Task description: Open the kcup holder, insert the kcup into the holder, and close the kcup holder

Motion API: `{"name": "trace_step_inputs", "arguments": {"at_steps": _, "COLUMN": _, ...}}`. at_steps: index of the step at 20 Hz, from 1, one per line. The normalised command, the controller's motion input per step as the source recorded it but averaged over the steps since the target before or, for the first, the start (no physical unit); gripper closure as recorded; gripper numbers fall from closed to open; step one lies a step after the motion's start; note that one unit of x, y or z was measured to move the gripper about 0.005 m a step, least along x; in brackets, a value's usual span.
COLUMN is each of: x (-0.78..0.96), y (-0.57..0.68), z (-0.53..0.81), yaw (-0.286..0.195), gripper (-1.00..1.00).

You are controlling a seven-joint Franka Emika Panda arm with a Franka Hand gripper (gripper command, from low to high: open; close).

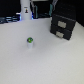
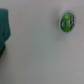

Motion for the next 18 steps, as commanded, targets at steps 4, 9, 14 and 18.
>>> {"name": "trace_step_inputs", "arguments": {"at_steps": 4, "x": -0.2, "y": 0.62, "z": 0.11, "yaw": -0.153, "gripper": -1.0}}
{"name": "trace_step_inputs", "arguments": {"at_steps": 9, "x": -0.19, "y": 0.72, "z": 0.04, "yaw": -0.153, "gripper": -1.0}}
{"name": "trace_step_inputs", "arguments": {"at_steps": 14, "x": -0.21, "y": 0.74, "z": 0.0, "yaw": -0.166, "gripper": -1.0}}
{"name": "trace_step_inputs", "arguments": {"at_steps": 18, "x": -0.22, "y": 0.73, "z": -0.01, "yaw": -0.177, "gripper": -1.0}}
